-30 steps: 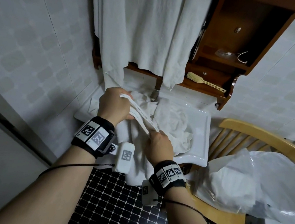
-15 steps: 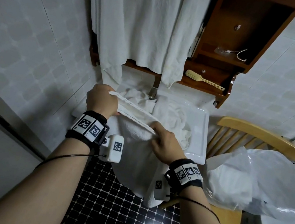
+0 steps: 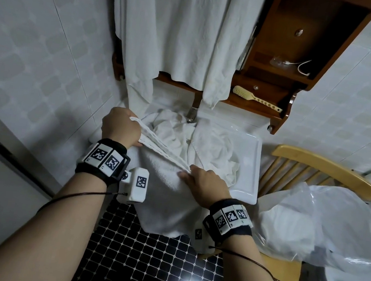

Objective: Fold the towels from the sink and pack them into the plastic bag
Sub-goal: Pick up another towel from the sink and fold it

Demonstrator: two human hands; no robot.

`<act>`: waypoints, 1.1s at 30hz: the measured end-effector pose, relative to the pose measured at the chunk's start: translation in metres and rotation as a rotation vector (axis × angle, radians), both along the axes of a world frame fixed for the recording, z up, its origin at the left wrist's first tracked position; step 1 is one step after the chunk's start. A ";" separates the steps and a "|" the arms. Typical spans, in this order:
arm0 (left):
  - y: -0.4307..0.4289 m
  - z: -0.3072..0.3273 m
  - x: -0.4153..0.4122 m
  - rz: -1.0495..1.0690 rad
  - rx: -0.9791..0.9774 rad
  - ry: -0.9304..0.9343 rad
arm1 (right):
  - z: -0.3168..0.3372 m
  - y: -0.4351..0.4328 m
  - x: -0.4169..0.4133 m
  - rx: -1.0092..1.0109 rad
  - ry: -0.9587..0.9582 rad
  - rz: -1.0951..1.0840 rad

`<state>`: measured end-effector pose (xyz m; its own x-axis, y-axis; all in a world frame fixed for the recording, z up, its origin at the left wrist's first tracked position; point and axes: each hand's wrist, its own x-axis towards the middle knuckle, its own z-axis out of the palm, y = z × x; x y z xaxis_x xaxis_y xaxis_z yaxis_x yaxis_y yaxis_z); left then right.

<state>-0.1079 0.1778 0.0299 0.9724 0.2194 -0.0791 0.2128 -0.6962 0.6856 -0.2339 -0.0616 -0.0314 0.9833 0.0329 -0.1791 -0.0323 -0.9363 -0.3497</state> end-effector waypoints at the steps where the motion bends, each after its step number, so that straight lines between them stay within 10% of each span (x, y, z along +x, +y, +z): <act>1: 0.002 -0.001 0.000 0.009 -0.017 -0.001 | 0.002 -0.001 0.000 -0.002 -0.016 -0.005; 7: 0.001 0.001 -0.016 -0.064 0.238 0.270 | 0.010 0.004 0.005 0.204 -0.005 0.080; 13: -0.028 0.008 -0.052 -0.967 0.311 0.178 | 0.020 0.014 0.013 0.278 -0.068 0.173; 22: -0.062 -0.026 -0.058 -1.041 -0.018 0.196 | 0.026 -0.015 0.005 0.451 -0.101 0.009; 29: -0.074 -0.033 -0.054 -1.077 0.175 0.282 | 0.023 -0.046 -0.009 0.487 0.187 -0.033; 33: -0.075 -0.039 -0.068 -1.142 0.193 0.410 | 0.033 -0.054 -0.009 0.188 0.362 0.046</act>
